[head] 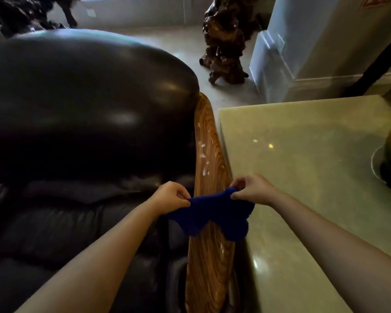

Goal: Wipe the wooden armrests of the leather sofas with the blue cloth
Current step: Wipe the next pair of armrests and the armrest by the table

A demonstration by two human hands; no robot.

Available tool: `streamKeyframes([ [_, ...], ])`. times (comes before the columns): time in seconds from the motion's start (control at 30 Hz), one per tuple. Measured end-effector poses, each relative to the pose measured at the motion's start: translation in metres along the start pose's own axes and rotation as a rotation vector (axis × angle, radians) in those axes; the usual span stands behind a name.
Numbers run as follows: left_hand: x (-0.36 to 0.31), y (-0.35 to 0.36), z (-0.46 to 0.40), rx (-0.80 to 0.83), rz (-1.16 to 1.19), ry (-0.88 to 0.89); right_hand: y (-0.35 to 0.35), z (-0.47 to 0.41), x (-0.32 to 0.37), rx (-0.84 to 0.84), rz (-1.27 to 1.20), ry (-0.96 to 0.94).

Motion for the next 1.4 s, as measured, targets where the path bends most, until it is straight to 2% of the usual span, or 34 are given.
streamKeyframes([
  [0.2,0.014,0.001,-0.07,-0.172,0.075,0.011,0.0,-0.076,-0.023,-0.111,-0.023,-0.021],
  [0.33,0.022,0.013,-0.087,-0.297,0.055,0.057,0.012,-0.093,-0.035,-0.223,-0.055,0.011],
  [0.37,0.023,0.018,-0.087,-0.377,0.035,0.103,0.018,-0.089,-0.039,-0.301,-0.054,0.003],
  [0.47,0.025,0.04,-0.074,-0.695,0.002,0.239,0.045,-0.063,-0.042,-0.674,0.088,-0.126],
  [0.5,0.024,0.05,-0.068,-0.753,-0.002,0.26,0.057,-0.054,-0.04,-0.736,0.117,-0.154],
  [0.57,0.022,0.076,-0.065,-0.728,-0.048,0.285,0.082,-0.048,-0.034,-0.728,0.141,-0.188],
  [0.67,0.026,0.111,-0.082,-0.562,-0.129,0.268,0.109,-0.062,-0.032,-0.613,0.161,-0.136],
  [0.73,0.031,0.121,-0.095,-0.513,-0.144,0.224,0.114,-0.073,-0.035,-0.591,0.182,-0.11],
  [1.03,0.024,0.114,-0.122,-0.524,-0.316,0.159,0.104,-0.102,-0.043,-0.661,0.174,-0.166],
  [1.4,0.003,0.074,-0.176,-0.535,-0.246,0.202,0.066,-0.16,-0.025,-0.588,0.205,-0.197],
])
Point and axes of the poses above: each hand's wrist, its own z-axis away from the middle knuckle, its own y-axis out of the palm, x = y × z, the point moved 3 cm from there along -z, towards the middle knuckle, and after that the axes turned 2 degrees about -x, right-handed, at the moved point
